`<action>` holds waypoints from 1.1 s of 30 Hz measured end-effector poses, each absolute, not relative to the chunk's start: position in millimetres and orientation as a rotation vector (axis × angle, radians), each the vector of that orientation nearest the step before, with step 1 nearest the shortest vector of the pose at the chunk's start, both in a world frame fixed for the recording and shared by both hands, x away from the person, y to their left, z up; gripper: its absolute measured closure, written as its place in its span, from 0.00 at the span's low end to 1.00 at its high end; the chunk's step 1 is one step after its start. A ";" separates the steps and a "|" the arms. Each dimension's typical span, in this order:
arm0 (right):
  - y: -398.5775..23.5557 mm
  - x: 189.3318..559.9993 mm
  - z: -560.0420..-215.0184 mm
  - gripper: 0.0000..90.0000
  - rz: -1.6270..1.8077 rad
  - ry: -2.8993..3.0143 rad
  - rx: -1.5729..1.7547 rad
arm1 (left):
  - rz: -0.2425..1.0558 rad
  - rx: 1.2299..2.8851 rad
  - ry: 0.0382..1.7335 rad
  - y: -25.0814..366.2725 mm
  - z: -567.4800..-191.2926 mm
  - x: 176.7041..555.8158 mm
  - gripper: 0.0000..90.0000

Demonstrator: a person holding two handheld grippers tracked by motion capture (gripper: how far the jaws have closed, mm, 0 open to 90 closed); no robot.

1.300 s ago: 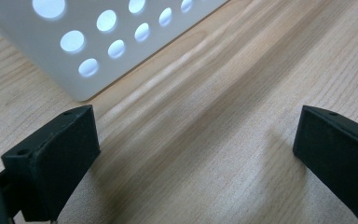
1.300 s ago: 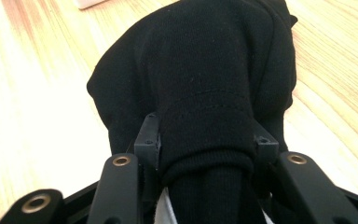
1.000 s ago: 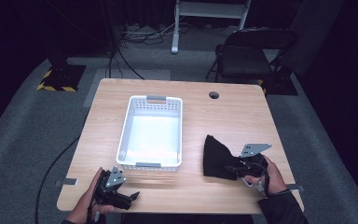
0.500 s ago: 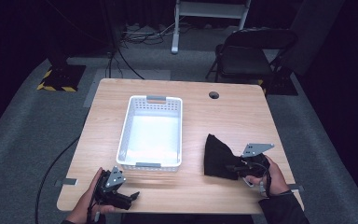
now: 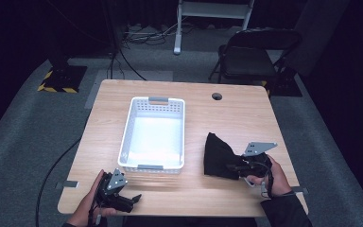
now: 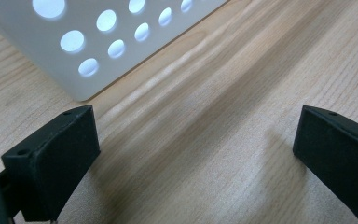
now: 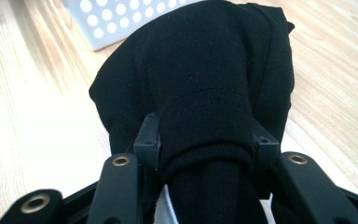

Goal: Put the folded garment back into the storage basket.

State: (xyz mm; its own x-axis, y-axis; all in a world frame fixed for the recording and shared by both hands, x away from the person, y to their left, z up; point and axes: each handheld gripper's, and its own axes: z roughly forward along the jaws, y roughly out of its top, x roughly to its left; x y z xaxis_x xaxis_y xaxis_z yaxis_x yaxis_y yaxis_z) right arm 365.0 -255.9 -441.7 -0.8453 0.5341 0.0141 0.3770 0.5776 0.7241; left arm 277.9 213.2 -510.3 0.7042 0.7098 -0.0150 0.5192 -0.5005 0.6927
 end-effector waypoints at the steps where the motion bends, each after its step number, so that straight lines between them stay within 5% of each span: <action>1: -256.2 365.5 -440.5 0.65 1.127 2.596 0.765 | 0.356 2.218 0.931 213.2 -510.3 278.0 0.00; 33: -238.6 382.2 -405.7 0.65 1.156 2.554 0.801 | 0.356 2.218 0.931 213.2 -510.3 278.0 0.00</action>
State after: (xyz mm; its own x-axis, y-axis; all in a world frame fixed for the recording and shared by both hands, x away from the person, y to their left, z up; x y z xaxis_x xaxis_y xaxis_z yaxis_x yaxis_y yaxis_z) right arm 382.2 -238.6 -405.7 -0.8256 0.5640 0.0195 0.3868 0.5404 0.7472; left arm 278.0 213.2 -510.3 0.7044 0.7097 -0.0147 0.5190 -0.5009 0.6927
